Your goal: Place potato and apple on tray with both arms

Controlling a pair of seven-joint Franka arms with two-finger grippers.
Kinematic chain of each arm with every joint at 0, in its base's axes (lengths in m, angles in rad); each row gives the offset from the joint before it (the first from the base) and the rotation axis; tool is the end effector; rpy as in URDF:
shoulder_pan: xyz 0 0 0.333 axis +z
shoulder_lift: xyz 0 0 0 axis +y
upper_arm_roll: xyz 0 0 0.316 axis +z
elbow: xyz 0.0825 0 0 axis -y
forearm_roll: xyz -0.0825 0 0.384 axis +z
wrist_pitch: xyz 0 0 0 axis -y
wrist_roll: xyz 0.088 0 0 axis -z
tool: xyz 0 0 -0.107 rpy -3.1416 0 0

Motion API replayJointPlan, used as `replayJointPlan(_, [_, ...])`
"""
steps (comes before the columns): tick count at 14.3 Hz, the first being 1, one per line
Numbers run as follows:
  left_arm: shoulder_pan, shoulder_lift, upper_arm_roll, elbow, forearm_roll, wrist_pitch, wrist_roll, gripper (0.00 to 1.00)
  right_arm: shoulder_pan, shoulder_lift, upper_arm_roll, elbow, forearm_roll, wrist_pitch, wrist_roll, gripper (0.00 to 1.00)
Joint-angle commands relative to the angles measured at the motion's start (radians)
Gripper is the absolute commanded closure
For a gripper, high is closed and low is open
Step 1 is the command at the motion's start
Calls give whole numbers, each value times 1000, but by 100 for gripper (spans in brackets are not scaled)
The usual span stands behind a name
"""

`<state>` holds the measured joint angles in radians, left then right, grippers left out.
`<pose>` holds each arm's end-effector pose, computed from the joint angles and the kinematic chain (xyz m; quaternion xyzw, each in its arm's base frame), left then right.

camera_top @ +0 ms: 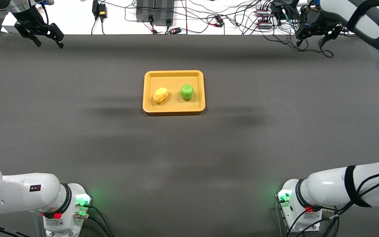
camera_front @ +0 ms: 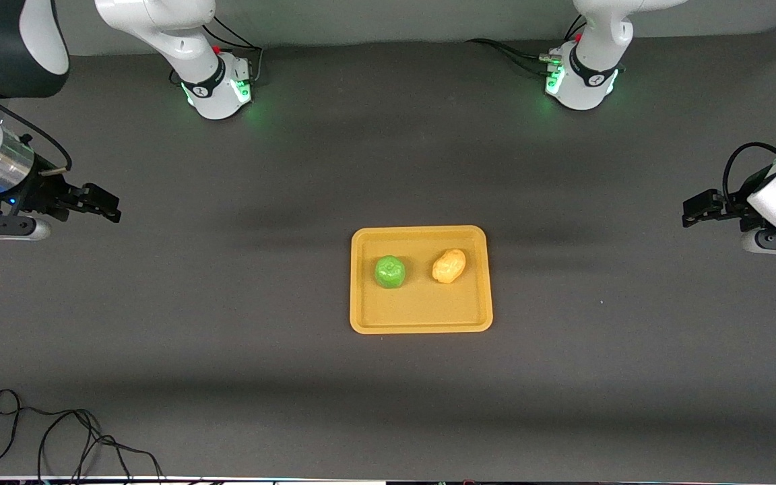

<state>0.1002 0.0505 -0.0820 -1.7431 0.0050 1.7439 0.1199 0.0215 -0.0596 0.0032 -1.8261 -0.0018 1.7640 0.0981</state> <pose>0.5735 0.0118 0.5289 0.9984 -0.0513 -0.0247 0.0013 0.5438 0.0133 0.5524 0.9993 -0.0365 -0.0012 0.0011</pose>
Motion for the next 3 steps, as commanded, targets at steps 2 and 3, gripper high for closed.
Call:
replayJointPlan(2, [3,-23,-1,-22,-4,14,17,0,15,-37,-3,-24,48,3,21,0])
replayJointPlan(3, [3,-21,-1,-22,-3,14,17,0,17,-43,-2,-25,48,6,44,0])
